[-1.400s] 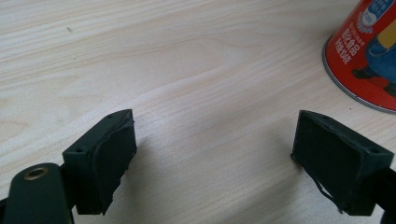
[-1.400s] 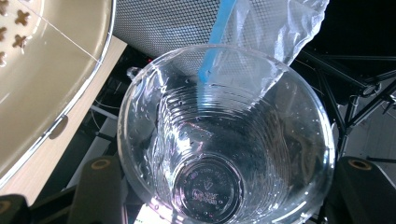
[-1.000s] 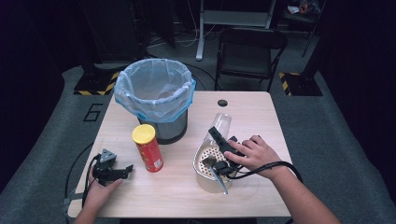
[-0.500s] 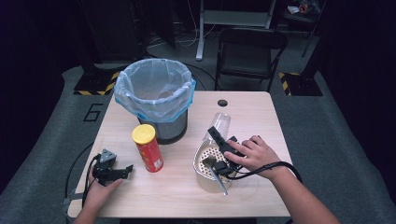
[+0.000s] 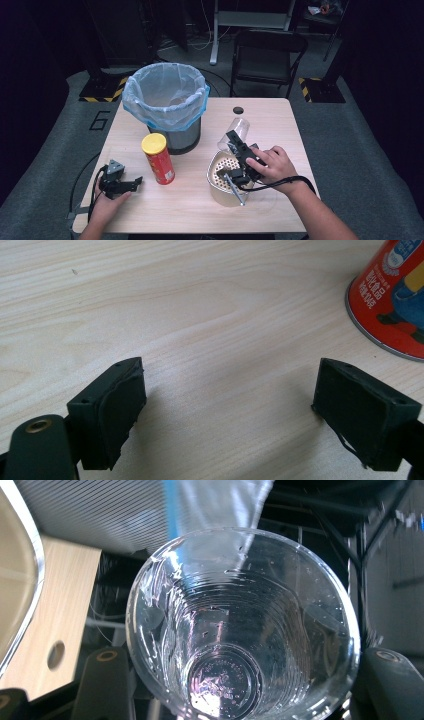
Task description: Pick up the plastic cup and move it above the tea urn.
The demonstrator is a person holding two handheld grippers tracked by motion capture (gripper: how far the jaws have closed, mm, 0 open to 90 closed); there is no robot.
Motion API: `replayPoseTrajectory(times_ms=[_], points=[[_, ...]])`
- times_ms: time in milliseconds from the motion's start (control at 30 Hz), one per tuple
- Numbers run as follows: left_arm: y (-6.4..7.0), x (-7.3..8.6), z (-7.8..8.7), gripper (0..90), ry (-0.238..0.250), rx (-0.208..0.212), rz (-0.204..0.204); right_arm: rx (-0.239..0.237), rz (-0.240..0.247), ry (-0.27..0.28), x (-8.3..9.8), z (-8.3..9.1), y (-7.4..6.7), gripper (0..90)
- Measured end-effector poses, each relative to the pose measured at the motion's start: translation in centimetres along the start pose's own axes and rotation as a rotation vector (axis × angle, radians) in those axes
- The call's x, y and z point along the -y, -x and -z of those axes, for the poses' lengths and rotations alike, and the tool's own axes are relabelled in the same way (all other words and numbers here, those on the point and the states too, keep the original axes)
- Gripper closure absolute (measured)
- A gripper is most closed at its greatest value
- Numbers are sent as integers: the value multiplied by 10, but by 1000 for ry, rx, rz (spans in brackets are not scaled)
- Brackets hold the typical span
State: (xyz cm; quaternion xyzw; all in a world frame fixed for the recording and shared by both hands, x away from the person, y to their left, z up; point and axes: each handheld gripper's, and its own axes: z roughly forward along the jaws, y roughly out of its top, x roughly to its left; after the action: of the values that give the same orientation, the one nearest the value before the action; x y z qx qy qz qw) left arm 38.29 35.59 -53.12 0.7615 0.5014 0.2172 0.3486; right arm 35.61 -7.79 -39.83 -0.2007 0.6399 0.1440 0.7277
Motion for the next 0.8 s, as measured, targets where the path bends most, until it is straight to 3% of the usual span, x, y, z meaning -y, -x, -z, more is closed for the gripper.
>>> replayPoseTrajectory(times_ms=[33, 67, 100, 133, 167, 233, 267, 300, 333, 367, 400, 433, 533, 600, 633, 667, 700, 733, 767, 800], points=[[0, 0, 0, 131, 0, 0, 0, 11, -72, 7, 1, 0, 6, 367], [0, 0, 0, 131, 0, 0, -1, 11, -72, 7, 1, 0, 6, 367], [0, 0, 0, 131, 0, 0, -1, 14, -177, 15, 2, 0, 10, 367], [0, 0, 0, 131, 0, 0, -1, 14, -177, 15, 2, 0, 10, 367], [0, 0, 0, 131, 0, 0, 0, 5, -248, 19, 3, 0, 12, 366], [0, 0, 0, 131, 0, 0, -1, -21, -471, 25, 6, 1, 18, 367], [0, 0, 0, 131, 0, 0, -2, -26, -531, 31, 8, 0, 21, 367], [0, 0, 0, 131, 0, 0, -1, -33, -621, 36, 10, 0, 24, 368], [0, 0, 0, 131, 0, 0, -1, -56, -782, 45, 16, -2, 29, 368], [0, 0, 0, 131, 0, 0, -1, -56, -782, 45, 16, -2, 29, 368], [0, 0, 0, 131, 0, 0, -2, -69, -867, 50, 20, -3, 32, 368], [0, 0, 0, 131, 0, 0, 0, -114, -1053, 70, 29, -4, 37, 367], [0, 0, 0, 131, -1, 0, -1, -200, -1327, 101, 44, -7, 42, 368], [0, 0, 0, 131, -1, 0, -1, -286, -1495, 113, 53, -9, 43, 368], [0, 0, 0, 131, -1, 0, -1, -286, -1495, 113, 53, -9, 43, 368], [0, 0, 0, 131, -1, 0, -1, -379, -1634, 139, 63, -11, 41, 368], [0, 0, 0, 131, -1, 0, -1, -432, -1694, 141, 66, -12, 41, 368], [0, 0, 0, 131, -1, 0, -1, -432, -1694, 141, 66, -12, 41, 368], [0, 0, 0, 131, -1, 0, -2, -473, -1751, 156, 70, -13, 40, 369], [0, 0, 0, 131, -1, 0, -1, -548, -1833, 171, 76, -14, 38, 370]])
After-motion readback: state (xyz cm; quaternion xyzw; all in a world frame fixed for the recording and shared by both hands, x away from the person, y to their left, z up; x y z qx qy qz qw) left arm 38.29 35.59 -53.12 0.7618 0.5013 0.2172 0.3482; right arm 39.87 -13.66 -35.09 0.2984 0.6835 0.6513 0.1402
